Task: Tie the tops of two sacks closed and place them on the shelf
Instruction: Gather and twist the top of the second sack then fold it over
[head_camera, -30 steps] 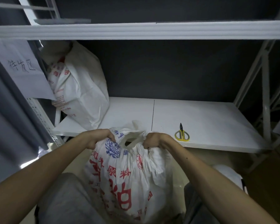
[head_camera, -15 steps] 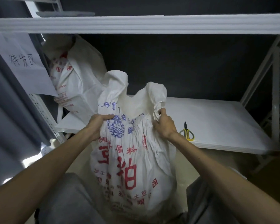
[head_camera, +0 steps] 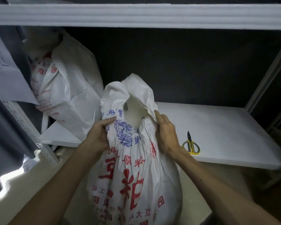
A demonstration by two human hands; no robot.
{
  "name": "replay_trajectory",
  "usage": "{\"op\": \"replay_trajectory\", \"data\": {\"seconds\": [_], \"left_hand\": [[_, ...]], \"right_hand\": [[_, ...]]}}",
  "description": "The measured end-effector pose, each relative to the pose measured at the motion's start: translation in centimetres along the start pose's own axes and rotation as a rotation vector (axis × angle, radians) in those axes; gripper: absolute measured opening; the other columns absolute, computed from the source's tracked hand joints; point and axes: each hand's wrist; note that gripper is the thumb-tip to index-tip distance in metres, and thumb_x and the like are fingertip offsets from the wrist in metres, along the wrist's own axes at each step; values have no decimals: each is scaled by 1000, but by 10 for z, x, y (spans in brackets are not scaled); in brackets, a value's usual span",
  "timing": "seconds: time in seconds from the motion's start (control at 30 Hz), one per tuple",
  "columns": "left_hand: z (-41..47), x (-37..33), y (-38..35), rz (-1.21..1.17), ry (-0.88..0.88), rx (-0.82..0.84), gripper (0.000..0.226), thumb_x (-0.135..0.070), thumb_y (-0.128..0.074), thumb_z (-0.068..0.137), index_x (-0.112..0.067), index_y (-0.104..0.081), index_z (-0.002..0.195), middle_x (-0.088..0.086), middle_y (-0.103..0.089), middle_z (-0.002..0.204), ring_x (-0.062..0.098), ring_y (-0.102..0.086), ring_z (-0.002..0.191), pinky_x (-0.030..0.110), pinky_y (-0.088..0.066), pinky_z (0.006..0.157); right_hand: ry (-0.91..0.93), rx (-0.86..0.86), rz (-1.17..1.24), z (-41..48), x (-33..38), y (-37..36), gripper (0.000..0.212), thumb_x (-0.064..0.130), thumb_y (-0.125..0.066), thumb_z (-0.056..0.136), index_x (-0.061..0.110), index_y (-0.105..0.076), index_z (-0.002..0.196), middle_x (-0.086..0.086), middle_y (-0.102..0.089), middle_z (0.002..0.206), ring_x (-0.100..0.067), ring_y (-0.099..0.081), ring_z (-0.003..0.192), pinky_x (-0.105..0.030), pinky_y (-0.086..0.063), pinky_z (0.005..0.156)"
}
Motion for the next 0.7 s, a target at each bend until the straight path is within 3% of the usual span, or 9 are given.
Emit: {"op": "replay_trajectory", "data": {"seconds": [0.07, 0.13, 0.27, 0.33, 0.4, 0.47, 0.57, 0.7], "left_hand": [[3, -1, -3, -12, 100, 23, 27, -15, -57, 91, -2, -71, 110, 17, -73, 107, 32, -73, 92, 41, -55, 80], [6, 5, -6, 21, 173, 43, 23, -14, -58, 92, -2, -75, 101, 17, -75, 101, 31, -75, 84, 39, -57, 73], [9, 18, -14, 138, 266, 96, 49, -13, -68, 78, 0, -64, 125, 21, -67, 122, 35, -71, 97, 43, -59, 77], [8, 20, -15, 163, 283, 102, 56, -13, -72, 73, -1, -63, 126, 21, -68, 121, 35, -70, 99, 44, -59, 77], [6, 22, -16, 192, 297, 116, 52, -15, -73, 71, -3, -66, 121, 19, -72, 113, 33, -73, 91, 42, -60, 72], [3, 27, -17, 228, 301, 136, 45, -17, -73, 73, -5, -69, 115, 18, -73, 112, 32, -73, 91, 42, -59, 77], [-1, 34, -21, 204, 315, 120, 42, -11, -72, 74, -3, -69, 115, 20, -71, 114, 35, -71, 98, 49, -53, 91], [-1, 37, -20, 94, 333, 52, 49, -11, -72, 72, -3, -68, 119, 20, -69, 119, 36, -67, 106, 51, -50, 93]], "right_hand": [[-11, 20, 138, 1, 4, -2, 57, 4, -41, 96, 21, -31, 149, -6, -46, 130, -26, -50, 109, -36, -43, 100], [-3, 61, 260, -1, 8, -1, 55, 7, -41, 97, 23, -31, 149, -1, -43, 123, -14, -44, 108, -24, -37, 98], [-5, -3, 366, -1, 4, -1, 55, -3, -45, 93, 11, -37, 145, -7, -50, 126, -17, -48, 114, -15, -34, 95], [-61, -47, 451, -1, 0, 3, 50, -1, -44, 96, 8, -36, 144, -4, -54, 130, -16, -52, 115, -14, -39, 95], [-120, -49, 513, -3, -1, 8, 47, 1, -42, 98, 8, -34, 144, 2, -56, 123, -11, -53, 107, -6, -40, 84], [-156, -29, 531, -6, -1, 8, 43, 2, -41, 99, 8, -37, 142, 4, -55, 119, -9, -52, 105, -7, -38, 80], [-194, -19, 552, -5, -3, 6, 30, 9, -44, 101, 9, -51, 130, 0, -64, 113, -15, -60, 101, -18, -43, 80], [-175, -21, 401, -2, -7, 14, 25, 21, -41, 104, 8, -53, 122, -3, -65, 99, -16, -58, 84, -12, -40, 65]]}}
Point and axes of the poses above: each hand's wrist, its own z-axis towards the middle knuckle, its own y-axis out of the back of the hand, x = y × z
